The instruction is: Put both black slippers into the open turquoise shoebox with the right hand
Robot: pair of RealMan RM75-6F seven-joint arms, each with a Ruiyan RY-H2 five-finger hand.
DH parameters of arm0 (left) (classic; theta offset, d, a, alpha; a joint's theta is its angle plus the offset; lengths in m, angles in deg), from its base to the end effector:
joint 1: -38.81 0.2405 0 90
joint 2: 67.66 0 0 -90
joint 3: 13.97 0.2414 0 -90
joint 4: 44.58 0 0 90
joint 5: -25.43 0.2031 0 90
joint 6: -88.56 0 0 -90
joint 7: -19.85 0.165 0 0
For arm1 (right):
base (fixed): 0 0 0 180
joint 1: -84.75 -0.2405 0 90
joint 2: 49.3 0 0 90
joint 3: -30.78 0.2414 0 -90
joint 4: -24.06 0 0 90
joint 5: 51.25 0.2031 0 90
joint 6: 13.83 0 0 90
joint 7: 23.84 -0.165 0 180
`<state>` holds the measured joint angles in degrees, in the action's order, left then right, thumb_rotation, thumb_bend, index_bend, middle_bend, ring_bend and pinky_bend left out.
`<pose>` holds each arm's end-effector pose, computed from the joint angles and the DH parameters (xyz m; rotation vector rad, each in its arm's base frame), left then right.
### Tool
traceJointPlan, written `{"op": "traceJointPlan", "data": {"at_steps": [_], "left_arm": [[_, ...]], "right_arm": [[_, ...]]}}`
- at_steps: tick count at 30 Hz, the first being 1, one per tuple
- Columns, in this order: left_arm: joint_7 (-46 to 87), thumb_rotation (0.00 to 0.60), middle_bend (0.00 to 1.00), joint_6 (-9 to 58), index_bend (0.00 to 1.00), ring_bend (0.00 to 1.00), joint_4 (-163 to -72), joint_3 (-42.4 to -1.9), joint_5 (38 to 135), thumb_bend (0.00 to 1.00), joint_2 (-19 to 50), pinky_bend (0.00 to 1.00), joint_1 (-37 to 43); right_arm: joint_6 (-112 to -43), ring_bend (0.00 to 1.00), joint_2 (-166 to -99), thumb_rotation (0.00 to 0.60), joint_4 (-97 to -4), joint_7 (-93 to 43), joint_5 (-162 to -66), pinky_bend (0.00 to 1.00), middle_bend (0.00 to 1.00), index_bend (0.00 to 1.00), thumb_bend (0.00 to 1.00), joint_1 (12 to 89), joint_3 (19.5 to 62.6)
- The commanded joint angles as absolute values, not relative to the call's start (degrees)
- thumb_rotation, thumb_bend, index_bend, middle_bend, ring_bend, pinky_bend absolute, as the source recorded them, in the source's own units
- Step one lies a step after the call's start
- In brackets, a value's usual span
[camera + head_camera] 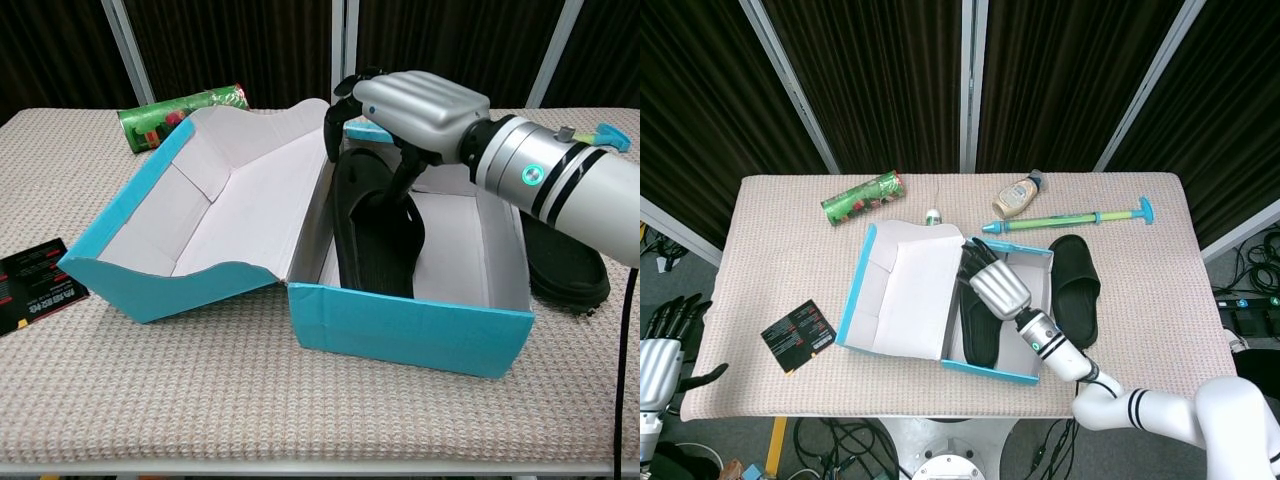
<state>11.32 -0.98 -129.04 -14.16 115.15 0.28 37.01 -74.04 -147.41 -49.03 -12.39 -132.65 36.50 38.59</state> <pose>-0.3136 0.1756 0.1509 -1.3646 -0.9470 -0.9786 -0.0726 -0.3464 -0.0505 2.0290 -0.6609 1.1743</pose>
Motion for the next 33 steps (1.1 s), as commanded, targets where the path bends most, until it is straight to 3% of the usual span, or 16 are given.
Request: {"op": "traceJointPlan", "data": {"at_steps": [1, 9, 14, 17, 25, 33], "left_arm": [[11.0, 0.600, 0.06, -1.0, 0.14, 0.02, -128.9, -14.1, 115.0, 0.06, 0.3, 0.09, 37.2], [10.9, 0.600, 0.06, -0.6, 0.14, 0.02, -128.7, -14.0, 114.9, 0.06, 0.5, 0.09, 37.2], [11.0, 0.600, 0.06, -0.6, 0.14, 0.02, -128.9, -14.0, 114.9, 0.06, 0.3, 0.09, 37.2], [11.1, 0.600, 0.06, -0.6, 0.14, 0.02, -129.2, -13.9, 115.0, 0.06, 0.2, 0.09, 37.2], [12.0, 0.600, 0.06, -0.3, 0.14, 0.02, -130.1, -13.9, 115.2, 0.06, -0.1, 0.09, 37.0], [12.0, 0.600, 0.06, -0.2, 0.14, 0.02, -130.4, -13.9, 115.2, 0.06, -0.3, 0.09, 37.0]], "right_arm": [[-74.9, 0.08, -149.5, 0.600, -46.4, -12.1, -134.1, 0.00, 0.35, 0.45, 0.01, 36.8, 37.6], [-77.1, 0.11, -153.4, 0.600, -40.3, -11.4, -136.6, 0.00, 0.38, 0.50, 0.08, 38.0, 36.1], [-82.0, 0.24, -156.4, 0.600, -34.4, -13.2, -140.1, 0.01, 0.50, 0.66, 0.30, 38.9, 35.5], [-85.4, 0.34, -158.4, 0.600, -29.9, -16.7, -141.8, 0.04, 0.58, 0.76, 0.36, 39.4, 35.6], [-90.1, 0.38, -162.2, 0.600, -22.8, -25.6, -141.6, 0.06, 0.62, 0.80, 0.38, 40.1, 38.3], [-90.1, 0.38, -169.3, 0.600, -16.9, -27.5, -138.7, 0.06, 0.63, 0.80, 0.38, 39.6, 41.5]]}}
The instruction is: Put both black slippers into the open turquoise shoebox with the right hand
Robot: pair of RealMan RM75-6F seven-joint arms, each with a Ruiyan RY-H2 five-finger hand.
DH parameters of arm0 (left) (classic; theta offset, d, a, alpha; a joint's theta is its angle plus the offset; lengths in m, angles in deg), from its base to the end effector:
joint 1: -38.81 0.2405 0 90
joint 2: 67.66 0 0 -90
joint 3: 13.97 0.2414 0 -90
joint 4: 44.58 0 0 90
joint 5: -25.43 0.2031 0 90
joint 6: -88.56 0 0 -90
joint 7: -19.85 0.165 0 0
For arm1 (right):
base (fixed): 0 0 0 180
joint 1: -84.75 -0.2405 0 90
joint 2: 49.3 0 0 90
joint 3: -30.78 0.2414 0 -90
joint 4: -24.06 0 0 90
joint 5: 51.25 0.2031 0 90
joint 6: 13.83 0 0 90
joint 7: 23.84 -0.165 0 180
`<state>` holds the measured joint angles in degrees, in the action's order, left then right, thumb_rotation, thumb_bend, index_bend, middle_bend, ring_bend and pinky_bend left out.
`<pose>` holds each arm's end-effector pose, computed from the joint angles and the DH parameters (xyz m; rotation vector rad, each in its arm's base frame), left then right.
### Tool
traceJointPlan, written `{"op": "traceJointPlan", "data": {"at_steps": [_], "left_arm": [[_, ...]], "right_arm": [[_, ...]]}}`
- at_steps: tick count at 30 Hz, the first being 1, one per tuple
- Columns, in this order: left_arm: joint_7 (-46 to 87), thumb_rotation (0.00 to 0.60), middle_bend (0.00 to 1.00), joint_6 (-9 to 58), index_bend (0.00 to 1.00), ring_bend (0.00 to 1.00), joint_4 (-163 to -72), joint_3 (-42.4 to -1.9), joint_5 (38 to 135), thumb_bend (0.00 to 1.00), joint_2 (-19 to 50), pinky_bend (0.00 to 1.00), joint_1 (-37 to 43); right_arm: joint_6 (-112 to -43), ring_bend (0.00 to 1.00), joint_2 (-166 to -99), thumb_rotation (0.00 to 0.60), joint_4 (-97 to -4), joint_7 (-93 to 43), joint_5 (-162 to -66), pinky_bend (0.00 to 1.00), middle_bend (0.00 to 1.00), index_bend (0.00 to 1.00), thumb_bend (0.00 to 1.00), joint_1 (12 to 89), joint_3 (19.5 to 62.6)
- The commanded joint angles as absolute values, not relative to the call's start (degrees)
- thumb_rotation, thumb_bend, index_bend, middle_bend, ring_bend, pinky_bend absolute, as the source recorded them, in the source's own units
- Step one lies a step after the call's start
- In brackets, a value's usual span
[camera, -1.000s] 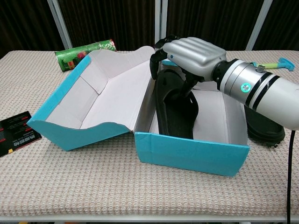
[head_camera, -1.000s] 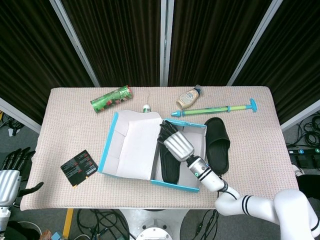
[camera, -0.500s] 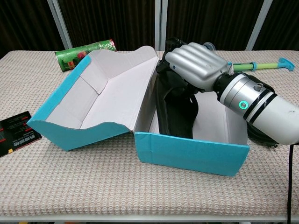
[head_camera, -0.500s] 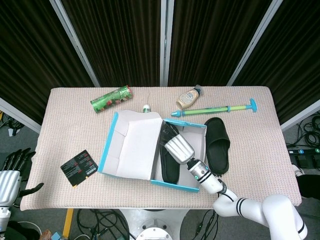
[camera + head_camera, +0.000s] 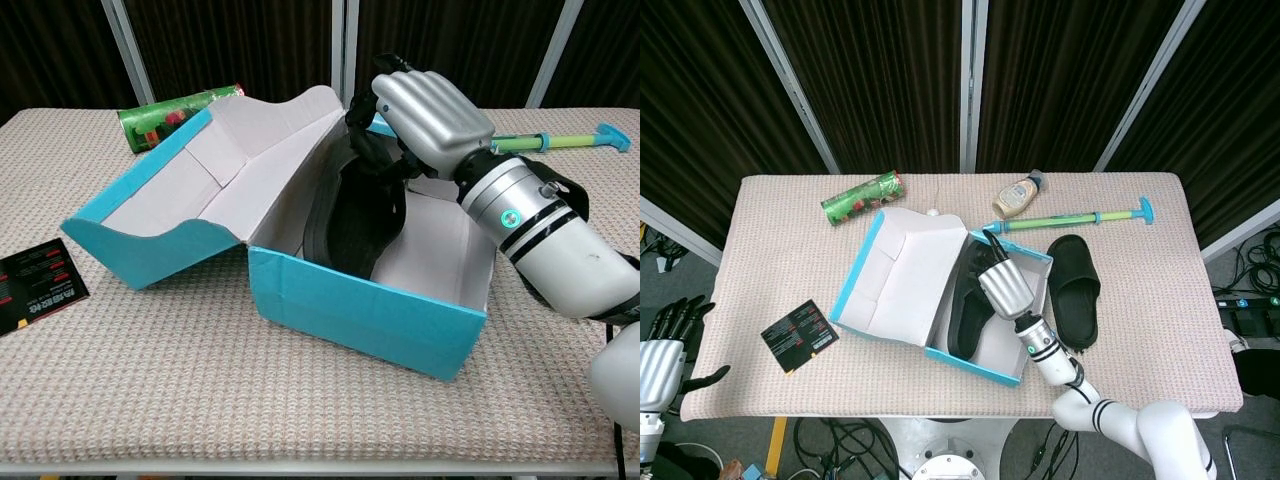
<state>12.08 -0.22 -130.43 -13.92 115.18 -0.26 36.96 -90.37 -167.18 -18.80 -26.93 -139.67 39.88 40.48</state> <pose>-0.3111 0.1749 0.1490 -1.3739 -0.9613 -0.9690 -0.0897 -0.3506 -0.0730 1.7363 -0.6338 1.4118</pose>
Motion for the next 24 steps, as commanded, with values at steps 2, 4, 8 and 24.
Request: {"op": "traceJointPlan", "data": {"at_steps": [2, 4, 8, 24], "left_arm": [[11.9, 0.600, 0.06, -0.2, 0.14, 0.02, -130.4, -13.9, 115.2, 0.06, -0.3, 0.09, 37.0], [11.8, 0.600, 0.06, -0.3, 0.14, 0.02, -130.3, -13.9, 115.3, 0.06, -0.3, 0.09, 37.0], [11.3, 0.600, 0.06, -0.5, 0.14, 0.02, -130.1, -13.8, 115.1, 0.06, -0.2, 0.09, 37.3], [11.7, 0.600, 0.06, -0.6, 0.14, 0.02, -130.5, -14.0, 115.7, 0.06, -0.7, 0.09, 36.9]], "right_arm": [[-89.1, 0.38, -170.5, 0.600, -15.8, -28.0, -138.4, 0.06, 0.63, 0.78, 0.38, 39.3, 41.4], [-88.6, 0.37, -171.1, 0.600, -14.8, -27.9, -138.6, 0.06, 0.62, 0.72, 0.36, 39.2, 41.0], [-85.7, 0.16, -169.4, 0.600, -16.8, -27.7, -138.1, 0.00, 0.38, 0.34, 0.23, 39.8, 40.1], [-81.0, 0.00, -140.1, 0.600, -53.9, -17.6, -133.9, 0.00, 0.00, 0.00, 0.00, 45.3, 40.7]]}}
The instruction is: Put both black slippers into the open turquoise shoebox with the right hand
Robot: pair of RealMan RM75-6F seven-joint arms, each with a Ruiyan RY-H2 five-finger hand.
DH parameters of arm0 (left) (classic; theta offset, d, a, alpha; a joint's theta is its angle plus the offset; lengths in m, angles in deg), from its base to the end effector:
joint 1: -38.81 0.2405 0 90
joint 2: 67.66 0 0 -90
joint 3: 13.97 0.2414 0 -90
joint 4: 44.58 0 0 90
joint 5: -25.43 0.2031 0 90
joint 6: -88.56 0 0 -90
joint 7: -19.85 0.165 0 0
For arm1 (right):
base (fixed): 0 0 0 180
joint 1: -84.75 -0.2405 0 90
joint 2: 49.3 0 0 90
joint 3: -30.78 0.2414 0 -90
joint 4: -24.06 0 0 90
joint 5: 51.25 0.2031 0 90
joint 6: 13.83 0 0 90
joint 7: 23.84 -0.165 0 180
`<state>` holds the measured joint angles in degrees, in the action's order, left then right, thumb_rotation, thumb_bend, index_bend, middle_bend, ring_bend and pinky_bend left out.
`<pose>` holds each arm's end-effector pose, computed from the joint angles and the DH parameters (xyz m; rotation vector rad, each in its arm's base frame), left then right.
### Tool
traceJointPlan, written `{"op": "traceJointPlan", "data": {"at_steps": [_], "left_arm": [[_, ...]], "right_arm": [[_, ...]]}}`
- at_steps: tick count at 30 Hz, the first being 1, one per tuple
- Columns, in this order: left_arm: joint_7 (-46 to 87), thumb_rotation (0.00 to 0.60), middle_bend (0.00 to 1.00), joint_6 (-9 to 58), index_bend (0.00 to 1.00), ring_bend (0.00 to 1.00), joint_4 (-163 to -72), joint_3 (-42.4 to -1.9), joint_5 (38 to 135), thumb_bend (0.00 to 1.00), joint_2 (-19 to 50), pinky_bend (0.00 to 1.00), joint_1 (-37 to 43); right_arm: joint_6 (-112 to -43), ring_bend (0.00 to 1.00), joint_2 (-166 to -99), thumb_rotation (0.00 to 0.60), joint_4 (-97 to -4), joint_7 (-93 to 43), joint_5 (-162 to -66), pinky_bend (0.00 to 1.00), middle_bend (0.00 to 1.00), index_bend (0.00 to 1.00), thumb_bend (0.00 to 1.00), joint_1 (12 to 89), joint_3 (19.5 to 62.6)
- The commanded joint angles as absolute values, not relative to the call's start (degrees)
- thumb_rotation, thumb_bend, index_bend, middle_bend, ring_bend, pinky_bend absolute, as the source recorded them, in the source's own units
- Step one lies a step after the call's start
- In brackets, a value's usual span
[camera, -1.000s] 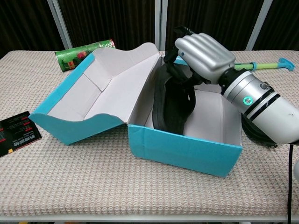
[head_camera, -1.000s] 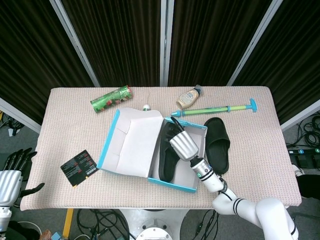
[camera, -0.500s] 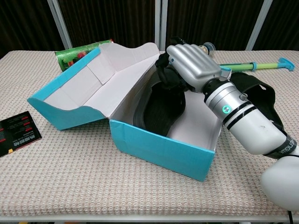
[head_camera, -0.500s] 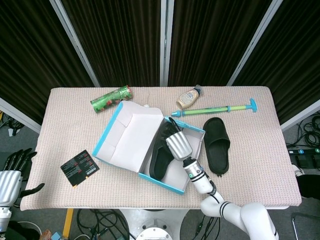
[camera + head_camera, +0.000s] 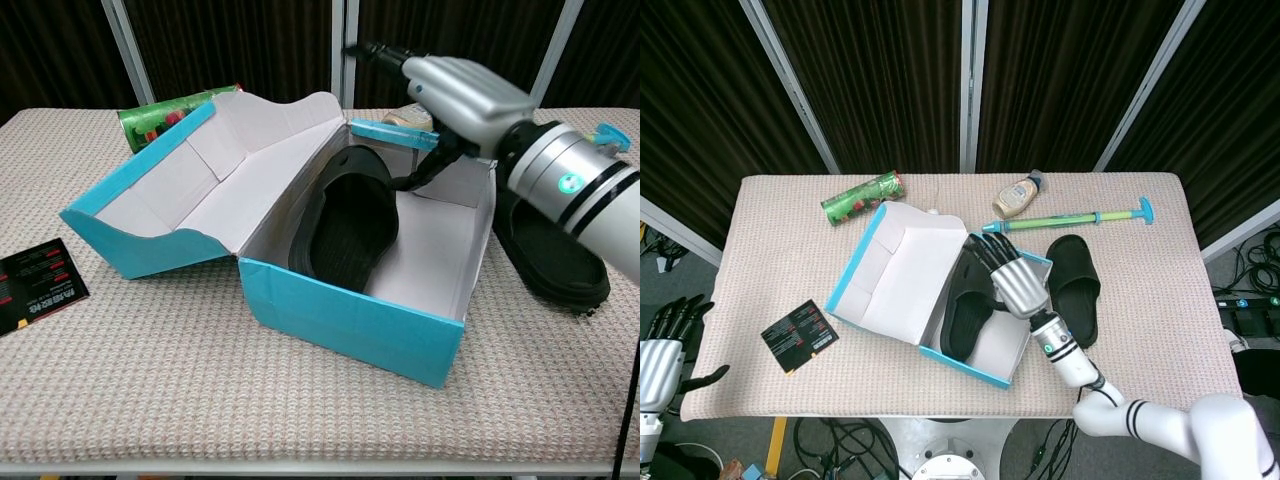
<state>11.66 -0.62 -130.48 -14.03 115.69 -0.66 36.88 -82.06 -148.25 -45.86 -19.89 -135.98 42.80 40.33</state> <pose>-0.3093 0.1757 0.1517 -1.3780 -0.9519 -0.9813 -0.1013 -0.3477 -0.0253 1.8268 -0.7480 1.3098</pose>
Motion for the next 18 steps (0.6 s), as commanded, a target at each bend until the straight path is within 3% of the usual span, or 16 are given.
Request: {"op": "traceJointPlan", "data": {"at_steps": [1, 10, 18], "left_arm": [[11.8, 0.600, 0.06, -0.5, 0.14, 0.02, -130.6, -14.0, 115.8, 0.06, -0.7, 0.09, 36.8], [12.7, 0.600, 0.06, -0.4, 0.14, 0.02, -131.5, -14.1, 116.0, 0.06, -1.1, 0.09, 36.5], [13.9, 0.600, 0.06, 0.2, 0.14, 0.02, -132.9, -14.2, 116.2, 0.06, -1.4, 0.09, 35.9]], "right_arm": [[-80.7, 0.00, -137.6, 0.600, -55.9, -17.7, -133.1, 0.00, 0.00, 0.00, 0.00, 46.1, 40.7], [-73.0, 0.00, -125.0, 0.600, -60.0, -19.3, -125.5, 0.00, 0.03, 0.00, 0.00, 48.8, 39.8], [-58.4, 0.00, -125.6, 0.600, -53.5, -19.4, -115.0, 0.00, 0.07, 0.00, 0.00, 46.0, 38.8]]}}
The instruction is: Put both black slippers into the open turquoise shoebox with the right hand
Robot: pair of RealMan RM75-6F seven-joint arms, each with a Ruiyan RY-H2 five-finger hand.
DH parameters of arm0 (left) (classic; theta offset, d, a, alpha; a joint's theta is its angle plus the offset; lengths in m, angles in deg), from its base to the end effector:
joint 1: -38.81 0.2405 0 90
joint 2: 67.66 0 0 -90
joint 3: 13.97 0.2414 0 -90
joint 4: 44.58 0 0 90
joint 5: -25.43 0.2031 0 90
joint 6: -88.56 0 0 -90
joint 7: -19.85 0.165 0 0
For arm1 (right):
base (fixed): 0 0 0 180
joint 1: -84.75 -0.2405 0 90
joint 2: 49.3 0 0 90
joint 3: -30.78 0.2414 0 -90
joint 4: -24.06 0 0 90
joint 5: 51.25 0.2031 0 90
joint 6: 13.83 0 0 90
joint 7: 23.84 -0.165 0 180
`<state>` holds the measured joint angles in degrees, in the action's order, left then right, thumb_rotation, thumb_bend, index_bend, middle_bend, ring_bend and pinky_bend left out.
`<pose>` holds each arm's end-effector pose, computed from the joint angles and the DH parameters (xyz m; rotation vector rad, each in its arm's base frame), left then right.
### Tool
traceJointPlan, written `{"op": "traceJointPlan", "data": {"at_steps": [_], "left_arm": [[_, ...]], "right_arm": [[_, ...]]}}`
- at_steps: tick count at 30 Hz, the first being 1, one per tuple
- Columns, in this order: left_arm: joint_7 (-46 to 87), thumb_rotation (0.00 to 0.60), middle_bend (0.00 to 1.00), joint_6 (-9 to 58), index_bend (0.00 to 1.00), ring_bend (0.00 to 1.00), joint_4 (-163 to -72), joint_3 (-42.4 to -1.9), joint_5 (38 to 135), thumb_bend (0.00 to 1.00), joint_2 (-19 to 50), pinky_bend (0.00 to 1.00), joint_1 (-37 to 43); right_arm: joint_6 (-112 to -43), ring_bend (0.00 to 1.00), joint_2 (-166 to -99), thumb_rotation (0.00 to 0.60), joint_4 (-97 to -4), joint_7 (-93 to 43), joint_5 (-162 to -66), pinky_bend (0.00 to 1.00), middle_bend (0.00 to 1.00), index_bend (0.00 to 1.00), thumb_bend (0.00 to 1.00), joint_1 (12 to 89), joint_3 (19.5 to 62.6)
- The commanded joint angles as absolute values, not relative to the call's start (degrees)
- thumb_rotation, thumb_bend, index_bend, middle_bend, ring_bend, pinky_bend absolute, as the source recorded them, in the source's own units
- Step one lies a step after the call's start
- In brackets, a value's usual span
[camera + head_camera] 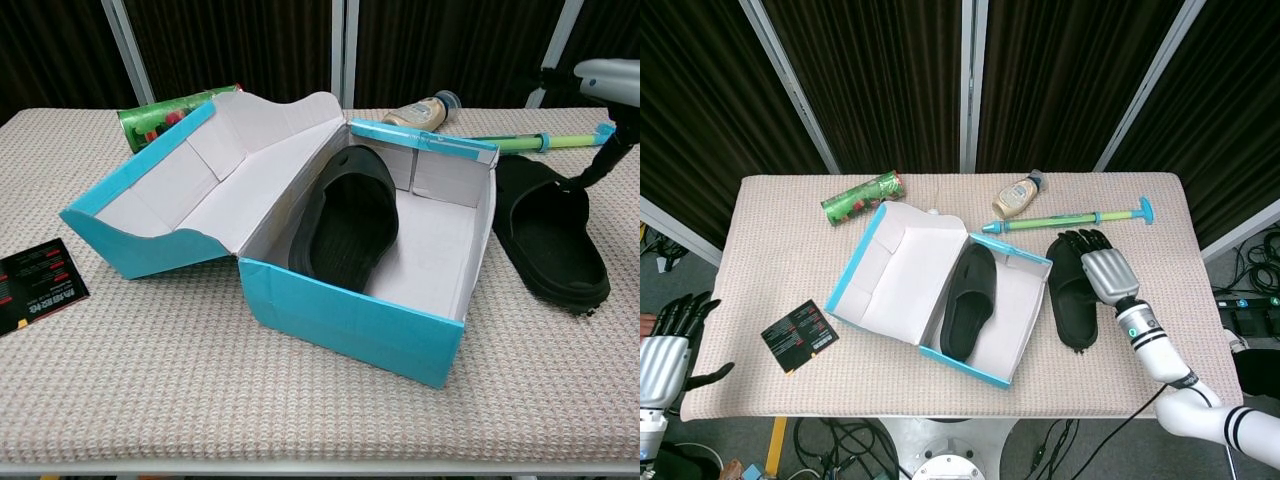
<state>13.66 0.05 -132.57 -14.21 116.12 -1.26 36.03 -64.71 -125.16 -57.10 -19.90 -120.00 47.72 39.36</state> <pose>-0.3004 0.1806 0.1499 -1.4013 -0.9401 -0.9840 -0.2149 -0.3653 0.0552 1.7584 -1.0234 0.8292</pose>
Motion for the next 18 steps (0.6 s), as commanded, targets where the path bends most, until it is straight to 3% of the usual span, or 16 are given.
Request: {"op": "traceJointPlan", "data": {"at_steps": [1, 10, 18], "left_arm": [[14.2, 0.600, 0.06, 0.2, 0.14, 0.02, -133.1, -14.2, 116.2, 0.06, -1.5, 0.09, 35.9], [15.5, 0.600, 0.06, 0.8, 0.14, 0.02, -134.7, -14.2, 115.5, 0.06, -2.2, 0.09, 35.8], [16.1, 0.600, 0.06, 1.2, 0.14, 0.02, -135.2, -14.2, 114.9, 0.06, -2.5, 0.09, 35.8]], "right_arm": [[-56.4, 0.00, -126.0, 0.600, -52.5, -19.2, -113.5, 0.00, 0.07, 0.00, 0.00, 45.3, 38.9], [-44.9, 0.00, -128.7, 0.600, -43.1, -19.9, -105.5, 0.00, 0.09, 0.00, 0.00, 39.5, 40.9], [-38.2, 0.00, -130.7, 0.600, -37.8, -20.9, -105.8, 0.00, 0.17, 0.00, 0.00, 35.9, 40.3]]}}
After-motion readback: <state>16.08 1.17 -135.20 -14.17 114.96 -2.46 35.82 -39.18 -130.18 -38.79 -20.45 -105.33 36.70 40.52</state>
